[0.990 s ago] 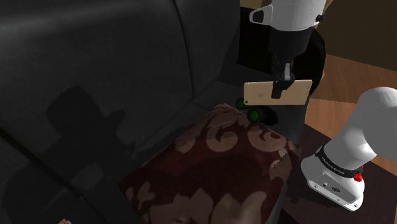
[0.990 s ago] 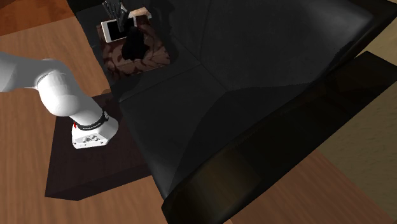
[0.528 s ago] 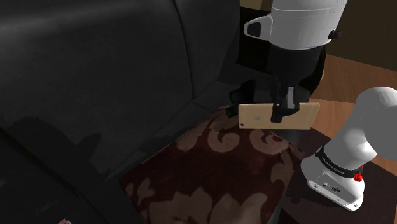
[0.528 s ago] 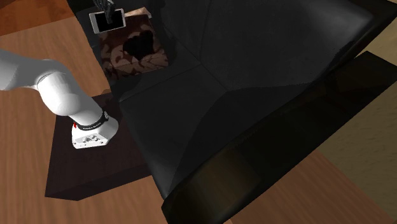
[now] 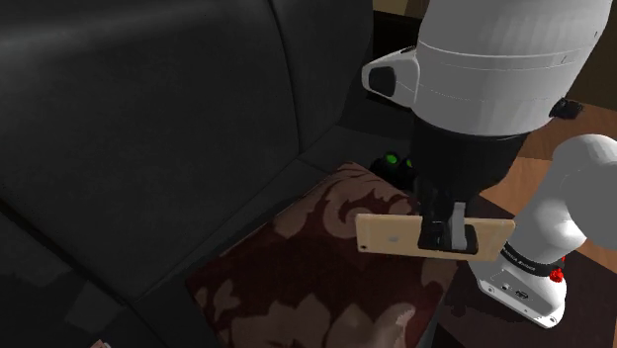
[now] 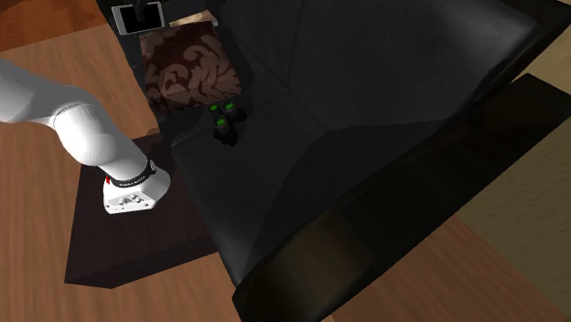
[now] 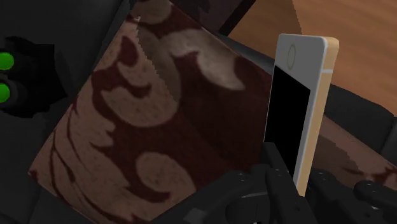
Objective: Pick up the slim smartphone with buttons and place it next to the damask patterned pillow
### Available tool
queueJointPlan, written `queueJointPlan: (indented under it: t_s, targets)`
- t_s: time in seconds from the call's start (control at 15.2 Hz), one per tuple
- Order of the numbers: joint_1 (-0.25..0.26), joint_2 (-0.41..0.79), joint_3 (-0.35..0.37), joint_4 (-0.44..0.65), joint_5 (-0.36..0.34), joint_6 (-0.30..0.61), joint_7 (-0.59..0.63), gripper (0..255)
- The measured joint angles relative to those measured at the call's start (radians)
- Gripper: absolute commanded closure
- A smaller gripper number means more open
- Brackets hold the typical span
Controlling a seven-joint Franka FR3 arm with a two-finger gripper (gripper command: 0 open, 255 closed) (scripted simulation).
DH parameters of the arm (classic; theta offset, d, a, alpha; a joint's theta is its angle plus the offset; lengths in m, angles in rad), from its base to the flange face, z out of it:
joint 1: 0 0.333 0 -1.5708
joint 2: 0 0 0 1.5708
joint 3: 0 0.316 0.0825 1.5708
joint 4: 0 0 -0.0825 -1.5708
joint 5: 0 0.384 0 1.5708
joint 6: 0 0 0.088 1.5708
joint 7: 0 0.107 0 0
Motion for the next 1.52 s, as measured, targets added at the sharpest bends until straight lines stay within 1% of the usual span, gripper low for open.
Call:
queueJointPlan:
  t_s: [0.26,0.46,0.53,0.73,0.79,0.92,1.12,1.19,1.25,1.32,1.39,1.45,1.52]
  targets:
    - [0.009,0.110,0.100,0.096,-0.017,0.024,0.125,255]
    - [0.019,0.206,0.174,0.185,-0.053,0.030,0.230,255]
    - [0.025,0.238,0.195,0.206,-0.068,0.038,0.260,255]
    - [0.056,0.384,0.269,0.314,-0.155,0.048,0.387,255]
    - [0.079,0.446,0.292,0.359,-0.196,0.049,0.438,255]
    - [0.126,0.540,0.310,0.429,-0.262,0.045,0.513,255]
    - [0.242,0.699,0.313,0.585,-0.375,0.005,0.626,255]
    - [0.284,0.743,0.309,0.627,-0.405,-0.002,0.660,255]
    - [0.335,0.793,0.302,0.693,-0.438,-0.027,0.692,255]
    - [0.413,0.870,0.286,0.794,-0.487,-0.060,0.729,255]
    - [0.435,0.894,0.279,0.819,-0.502,-0.065,0.739,255]
    - [0.444,0.904,0.276,0.822,-0.509,-0.060,0.744,255]
    - [0.441,0.904,0.275,0.809,-0.509,-0.048,0.744,255]
